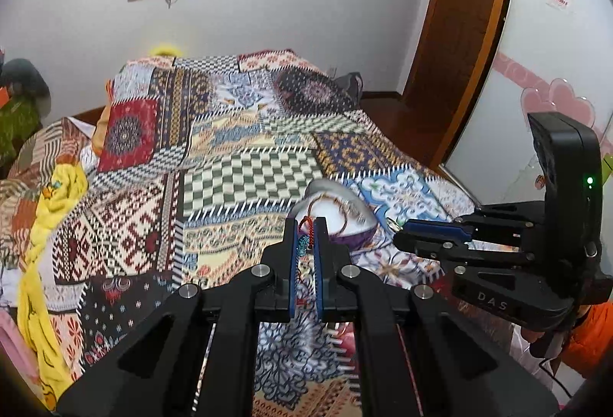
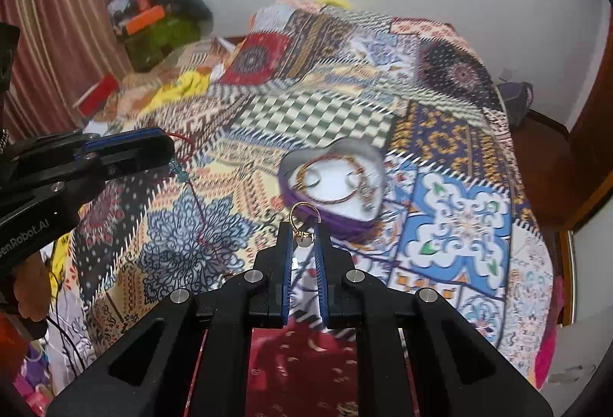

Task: Organize jewelry
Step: 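Carry the bracelet and earring toward the heart tin with both tools, then open both tools over the heart tin to drop the bracelet and earring, then lower the left tool to a gold ring on the quilt and grasp it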

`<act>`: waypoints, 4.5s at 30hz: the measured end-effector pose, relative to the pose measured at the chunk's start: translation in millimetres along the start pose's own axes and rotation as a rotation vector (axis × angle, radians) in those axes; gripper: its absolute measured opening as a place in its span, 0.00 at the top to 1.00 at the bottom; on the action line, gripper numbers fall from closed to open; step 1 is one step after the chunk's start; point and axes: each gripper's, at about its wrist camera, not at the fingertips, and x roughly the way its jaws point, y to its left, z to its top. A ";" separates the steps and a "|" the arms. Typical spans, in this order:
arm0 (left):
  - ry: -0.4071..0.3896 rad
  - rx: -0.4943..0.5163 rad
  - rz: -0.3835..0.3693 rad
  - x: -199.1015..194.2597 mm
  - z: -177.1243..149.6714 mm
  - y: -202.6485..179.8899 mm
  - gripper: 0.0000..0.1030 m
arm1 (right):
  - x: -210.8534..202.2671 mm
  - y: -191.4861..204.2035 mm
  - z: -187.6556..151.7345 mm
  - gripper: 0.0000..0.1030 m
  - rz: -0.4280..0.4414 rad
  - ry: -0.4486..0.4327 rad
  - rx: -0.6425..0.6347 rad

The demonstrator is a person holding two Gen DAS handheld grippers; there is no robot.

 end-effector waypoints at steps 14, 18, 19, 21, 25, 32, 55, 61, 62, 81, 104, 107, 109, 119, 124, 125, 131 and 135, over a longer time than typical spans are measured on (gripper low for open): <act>-0.092 0.041 -0.008 0.2 44.5 -15.1 0.95 | -21.8 -32.8 12.5 0.90 -0.026 -0.097 0.059; -0.100 0.053 -0.015 6.0 51.3 -19.2 0.95 | -20.6 -37.6 15.2 0.90 -0.024 -0.109 0.064; -0.101 0.058 -0.016 8.1 52.8 -20.2 0.95 | -19.5 -38.3 16.2 0.90 -0.023 -0.111 0.065; -0.107 0.065 -0.015 11.2 55.4 -21.7 0.95 | -18.5 -39.6 16.5 0.90 -0.015 -0.113 0.071; -0.103 0.067 -0.027 21.1 58.9 -22.9 0.95 | -9.1 -38.9 16.1 0.90 0.001 -0.100 0.070; -0.062 0.065 -0.048 46.1 56.0 -21.9 0.95 | 10.1 -41.2 14.4 0.90 0.025 -0.071 0.071; 0.188 -0.009 -0.119 130.7 19.6 -0.7 0.95 | 59.6 -41.7 11.5 0.90 0.080 0.041 0.048; 0.215 -0.012 -0.125 135.8 15.8 -0.7 0.95 | 64.8 -42.5 13.2 0.90 0.076 0.058 0.042; 0.219 -0.011 -0.123 136.6 15.1 -1.2 0.95 | 66.2 -42.5 13.2 0.90 0.076 0.064 0.041; 0.179 0.021 -0.056 111.0 17.2 -0.2 0.88 | 55.1 -37.5 17.4 0.88 0.039 0.062 0.018; 0.132 0.022 0.003 34.2 -3.0 -1.9 0.61 | -7.7 -17.4 9.6 0.66 -0.029 -0.026 0.017; 0.161 0.012 0.009 31.8 -14.6 -0.7 0.61 | -11.2 -15.5 3.0 0.66 -0.032 -0.021 0.019; 0.181 0.009 0.008 32.2 -22.1 -0.6 0.61 | -12.2 -13.7 -1.7 0.66 -0.041 -0.015 0.017; 0.288 -0.012 -0.061 44.6 -65.5 -10.8 0.61 | -9.0 -13.2 -20.9 0.66 -0.039 0.030 0.039; 0.307 -0.012 -0.060 52.8 -76.1 -19.3 0.61 | -7.7 -10.2 -30.1 0.66 -0.037 0.048 0.039; 0.309 -0.008 -0.053 54.6 -77.4 -19.7 0.61 | -7.1 -9.6 -31.9 0.66 -0.039 0.051 0.038; 0.319 -0.021 -0.035 65.7 -82.2 -16.4 0.61 | -3.5 -7.8 -40.2 0.66 -0.046 0.068 0.028; 0.307 -0.010 -0.026 69.5 -82.5 -17.8 0.66 | -0.6 -10.8 -41.9 0.66 -0.052 0.079 0.035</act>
